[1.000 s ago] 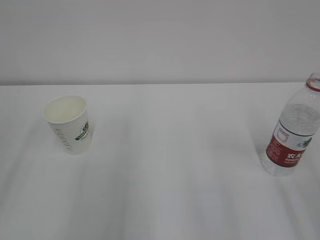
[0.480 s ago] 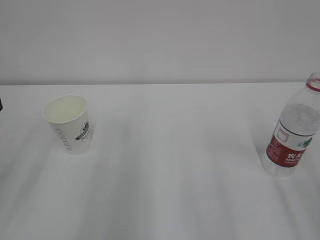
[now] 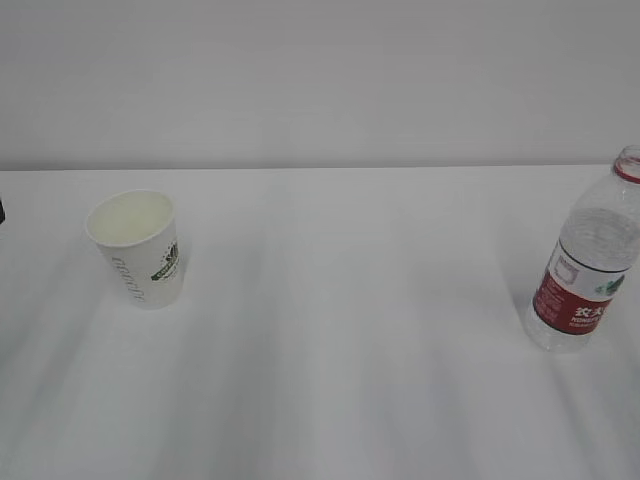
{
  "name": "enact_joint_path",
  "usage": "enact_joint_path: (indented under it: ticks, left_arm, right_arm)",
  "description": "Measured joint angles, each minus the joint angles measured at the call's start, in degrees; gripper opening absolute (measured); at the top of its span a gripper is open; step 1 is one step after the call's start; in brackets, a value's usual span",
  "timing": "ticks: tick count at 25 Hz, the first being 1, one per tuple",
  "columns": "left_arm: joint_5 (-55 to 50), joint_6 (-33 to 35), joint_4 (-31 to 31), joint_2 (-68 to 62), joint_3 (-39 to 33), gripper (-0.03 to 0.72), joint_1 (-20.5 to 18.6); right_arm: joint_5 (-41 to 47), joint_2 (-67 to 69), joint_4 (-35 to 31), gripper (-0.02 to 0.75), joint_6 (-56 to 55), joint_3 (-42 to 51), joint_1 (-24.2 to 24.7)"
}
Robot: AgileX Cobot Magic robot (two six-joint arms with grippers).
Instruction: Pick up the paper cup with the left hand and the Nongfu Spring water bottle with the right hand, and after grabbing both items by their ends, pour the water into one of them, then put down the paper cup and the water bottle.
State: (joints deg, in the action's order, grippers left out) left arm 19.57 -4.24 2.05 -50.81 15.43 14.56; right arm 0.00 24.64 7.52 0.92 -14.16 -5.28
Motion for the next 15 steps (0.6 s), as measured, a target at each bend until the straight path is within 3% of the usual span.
enact_joint_path:
  ticks: [11,15]
  left_arm:
    - [3.85,0.0,0.88,-5.0,0.0,0.465,0.0]
    - [4.68,0.0,3.83,-6.92,0.0,0.465,0.0]
  right_arm:
    - [-7.64,7.82,-0.95,0.586,-0.19,5.08,0.0]
    - [-10.06,10.65,-0.95,0.586,-0.19,5.33,0.0]
